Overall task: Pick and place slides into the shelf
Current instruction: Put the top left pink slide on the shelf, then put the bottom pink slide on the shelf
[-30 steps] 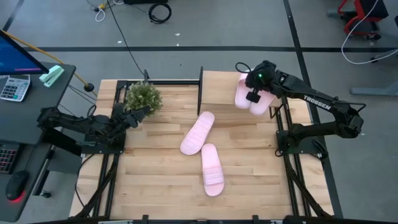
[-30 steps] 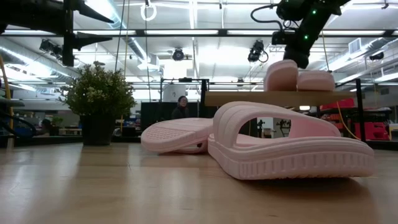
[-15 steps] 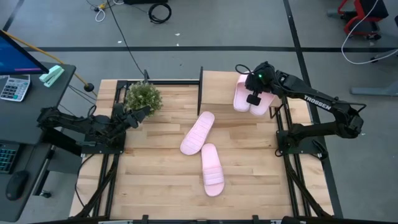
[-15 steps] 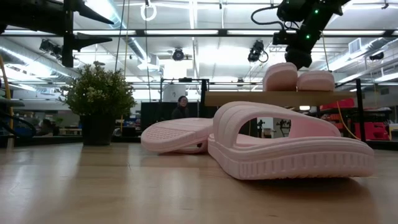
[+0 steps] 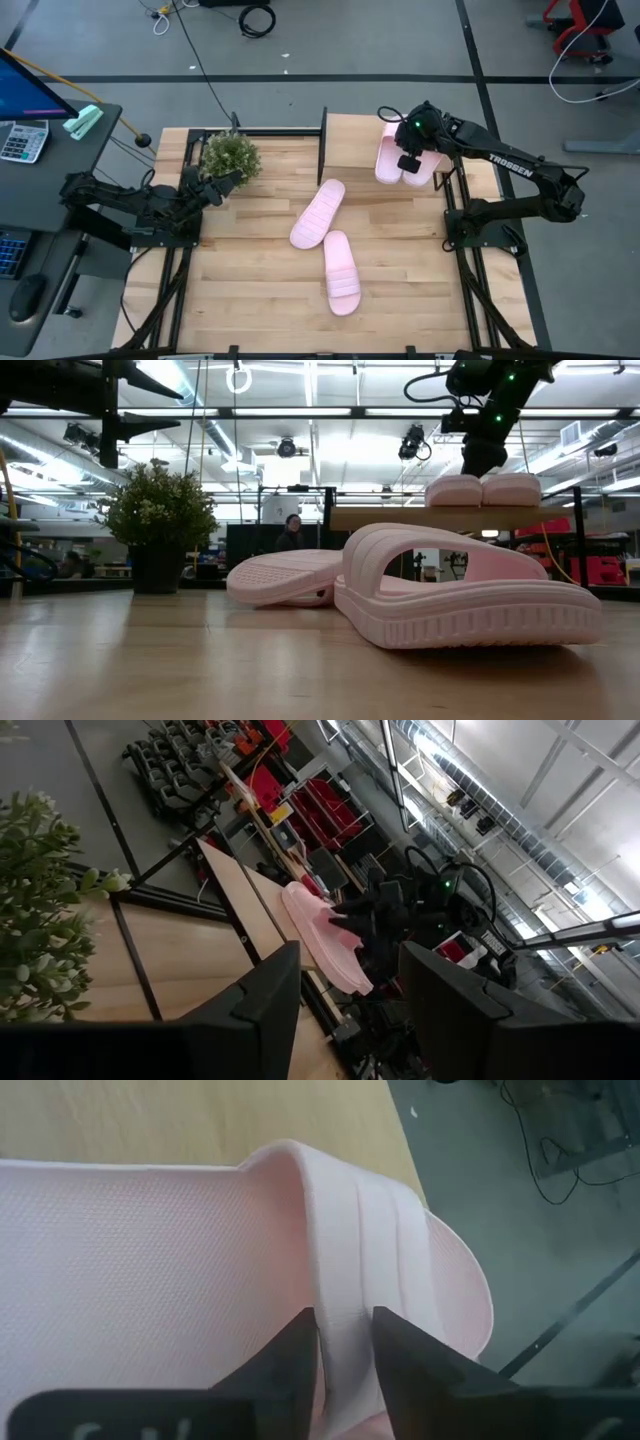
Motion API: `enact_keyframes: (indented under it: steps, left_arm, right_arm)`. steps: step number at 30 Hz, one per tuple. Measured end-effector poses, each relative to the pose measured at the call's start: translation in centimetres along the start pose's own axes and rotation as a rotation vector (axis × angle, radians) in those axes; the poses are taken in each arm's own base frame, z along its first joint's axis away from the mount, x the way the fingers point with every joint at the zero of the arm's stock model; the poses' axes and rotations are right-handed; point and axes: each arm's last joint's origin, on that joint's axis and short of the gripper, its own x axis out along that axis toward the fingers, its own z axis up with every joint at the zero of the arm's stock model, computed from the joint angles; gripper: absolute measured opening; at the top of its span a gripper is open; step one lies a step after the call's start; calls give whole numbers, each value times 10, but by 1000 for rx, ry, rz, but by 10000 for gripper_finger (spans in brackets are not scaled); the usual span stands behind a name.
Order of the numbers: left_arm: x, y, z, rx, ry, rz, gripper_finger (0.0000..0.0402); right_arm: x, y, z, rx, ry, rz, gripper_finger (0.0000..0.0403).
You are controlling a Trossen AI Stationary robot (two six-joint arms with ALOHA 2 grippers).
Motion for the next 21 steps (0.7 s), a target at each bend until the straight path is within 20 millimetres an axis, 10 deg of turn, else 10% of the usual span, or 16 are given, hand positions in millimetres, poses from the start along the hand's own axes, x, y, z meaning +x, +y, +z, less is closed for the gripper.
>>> enact_keyframes:
  steps: [12,21]
  left_arm:
    - [0,0,0,-1,0,0,180]
    - [0,0,0,5,2,3,181]
  right_arm:
    - [-25,-11,15,28,-65,41,156]
    - [-35,17,37,34,-227,227,153]
